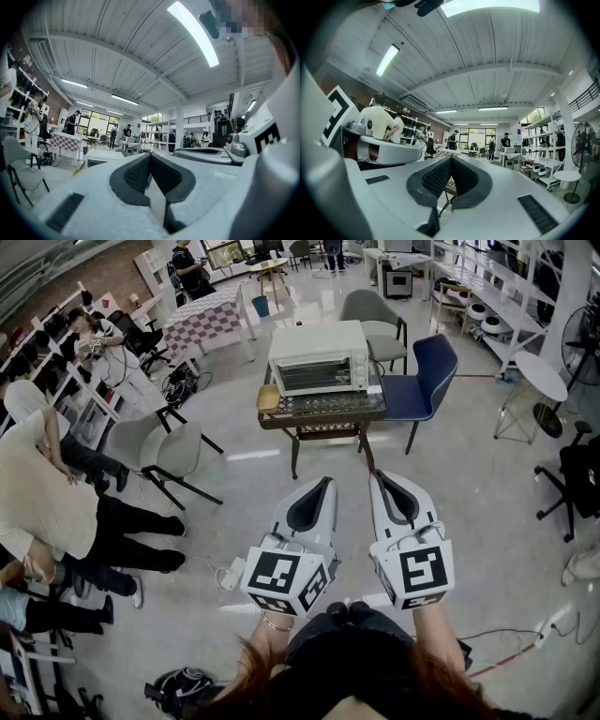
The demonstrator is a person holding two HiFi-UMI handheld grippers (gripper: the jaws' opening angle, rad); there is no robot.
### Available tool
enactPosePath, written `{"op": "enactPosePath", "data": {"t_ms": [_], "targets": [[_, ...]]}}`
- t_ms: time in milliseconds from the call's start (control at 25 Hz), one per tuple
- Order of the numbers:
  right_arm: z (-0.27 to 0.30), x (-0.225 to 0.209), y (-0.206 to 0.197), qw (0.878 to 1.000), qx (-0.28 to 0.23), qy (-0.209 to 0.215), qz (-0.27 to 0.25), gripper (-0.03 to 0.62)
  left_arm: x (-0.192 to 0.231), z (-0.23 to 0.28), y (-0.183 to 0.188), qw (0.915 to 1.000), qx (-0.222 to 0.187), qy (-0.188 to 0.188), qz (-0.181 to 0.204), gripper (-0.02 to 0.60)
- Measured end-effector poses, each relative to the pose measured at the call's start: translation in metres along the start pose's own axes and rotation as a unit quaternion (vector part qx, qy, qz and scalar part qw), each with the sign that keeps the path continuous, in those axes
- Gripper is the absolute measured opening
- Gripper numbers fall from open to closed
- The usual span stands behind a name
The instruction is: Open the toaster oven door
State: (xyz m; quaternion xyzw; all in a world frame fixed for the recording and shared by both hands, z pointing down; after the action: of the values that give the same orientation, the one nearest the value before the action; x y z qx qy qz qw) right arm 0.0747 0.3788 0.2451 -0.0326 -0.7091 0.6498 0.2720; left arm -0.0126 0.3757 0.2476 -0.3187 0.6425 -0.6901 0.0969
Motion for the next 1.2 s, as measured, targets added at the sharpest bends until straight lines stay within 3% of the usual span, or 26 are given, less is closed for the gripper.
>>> {"op": "enactPosePath", "data": {"t_ms": [520, 1200], "targets": [[0.019, 0.002, 0.004, 1.0, -0.012, -0.021, 0.014, -0.011, 0.02, 0.007, 0.002, 0.9999, 0.005, -0.003, -0.009, 0.015], [0.075, 0.024, 0.002, 0.999, -0.012, -0.039, 0.035, -0.011, 0.083, 0.022, 0.012, 0.9994, 0.013, -0.03, -0.012, 0.015]]}}
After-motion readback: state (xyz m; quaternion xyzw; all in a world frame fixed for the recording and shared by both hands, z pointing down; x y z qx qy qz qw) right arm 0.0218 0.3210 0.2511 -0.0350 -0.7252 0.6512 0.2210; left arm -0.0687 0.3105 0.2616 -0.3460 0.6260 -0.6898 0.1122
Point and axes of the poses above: the fingertips, and each gripper's own axes: z forward along the fingers, x to its left, y out of its top, the point moved 2 cm from there along -z, backward along the fingers, and after that the axes turned 12 degrees about -z, right-handed, at the moved point
